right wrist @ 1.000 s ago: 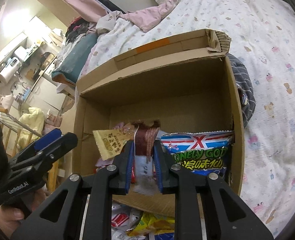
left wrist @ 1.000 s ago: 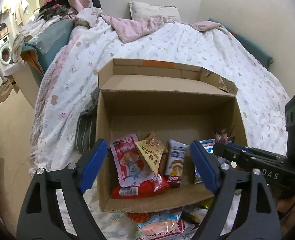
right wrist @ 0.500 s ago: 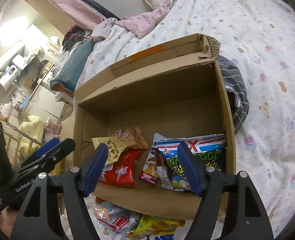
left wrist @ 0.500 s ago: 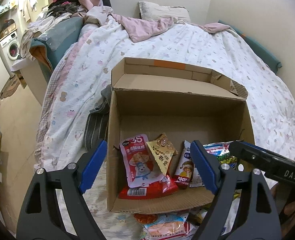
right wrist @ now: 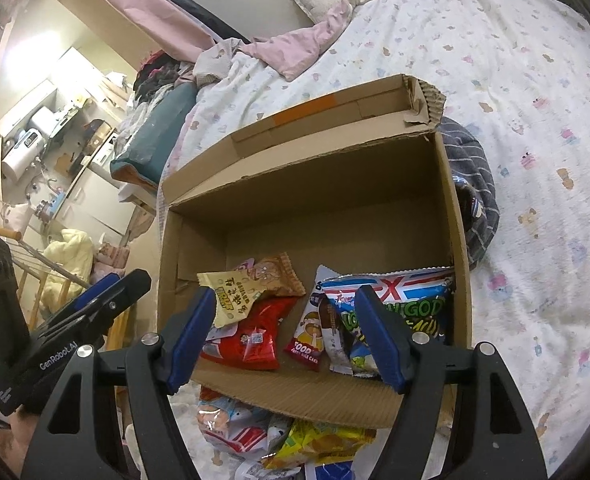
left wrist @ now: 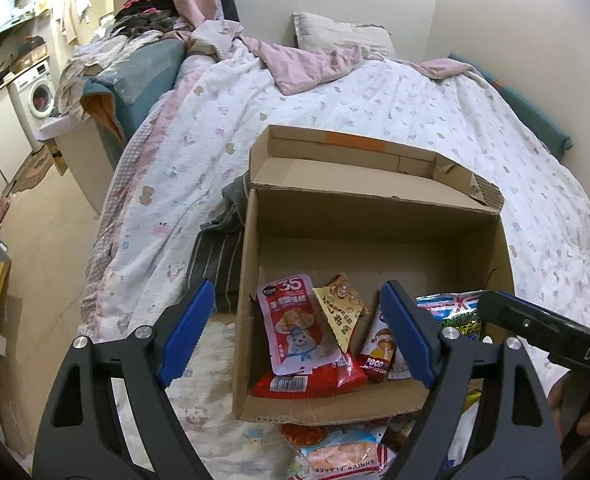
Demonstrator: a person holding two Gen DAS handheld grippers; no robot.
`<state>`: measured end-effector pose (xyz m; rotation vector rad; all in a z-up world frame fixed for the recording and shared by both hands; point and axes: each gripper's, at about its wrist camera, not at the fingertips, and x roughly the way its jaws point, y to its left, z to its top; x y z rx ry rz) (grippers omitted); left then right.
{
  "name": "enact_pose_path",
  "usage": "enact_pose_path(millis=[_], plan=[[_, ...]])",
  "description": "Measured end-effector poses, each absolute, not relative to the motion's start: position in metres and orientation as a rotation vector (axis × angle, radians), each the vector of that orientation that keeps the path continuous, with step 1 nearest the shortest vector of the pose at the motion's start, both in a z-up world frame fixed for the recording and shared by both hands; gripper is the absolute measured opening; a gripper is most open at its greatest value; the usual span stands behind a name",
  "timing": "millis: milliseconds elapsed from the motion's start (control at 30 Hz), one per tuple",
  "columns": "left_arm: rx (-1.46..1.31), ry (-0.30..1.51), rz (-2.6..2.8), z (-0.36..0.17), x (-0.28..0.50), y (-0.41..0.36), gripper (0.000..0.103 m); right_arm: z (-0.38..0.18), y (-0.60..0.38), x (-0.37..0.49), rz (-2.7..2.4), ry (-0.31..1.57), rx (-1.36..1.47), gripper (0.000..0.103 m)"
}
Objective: Organize snacks
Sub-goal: 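Open both tools and withdraw them from the box toward the snack pile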
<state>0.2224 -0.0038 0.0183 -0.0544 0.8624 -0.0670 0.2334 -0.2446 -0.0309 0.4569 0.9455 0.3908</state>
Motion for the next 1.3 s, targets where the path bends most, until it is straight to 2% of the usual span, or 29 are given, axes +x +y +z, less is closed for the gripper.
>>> enact_pose_path(millis=[433,467,567,667,833,1133,1300], plan=[[-0.087,0.775,-0.064,0.052,0.183,0.007,0.083,-0.001,-0.258,0.196,0.404,0.883,0.474,0.074],[-0.096,0.769,-0.058,0.055,0.180,0.010,0.084,0.002,-0.258,0.192,0.411,0.878,0.471,0.074],[-0.112,0.762,-0.058,0.060,0.168,0.013,0.098,0.007,-0.257,0.182,0.427,0.868,0.457,0.078],[-0.095,0.759,-0.065,0.061,0.156,0.011,0.100,0.008,-0.258,0.170,0.428,0.868,0.446,0.081],[-0.048,0.793,-0.090,0.054,0.133,0.003,0.100,0.003,-0.265,0.153,0.429,0.884,0.459,0.087],[-0.108,0.888,-0.048,0.030,0.118,0.016,0.100,-0.018,-0.280,0.129,0.384,0.954,0.479,0.088],[-0.125,0.910,-0.026,0.021,0.120,0.028,0.100,-0.047,-0.277,0.128,0.404,1.079,0.496,0.088]])
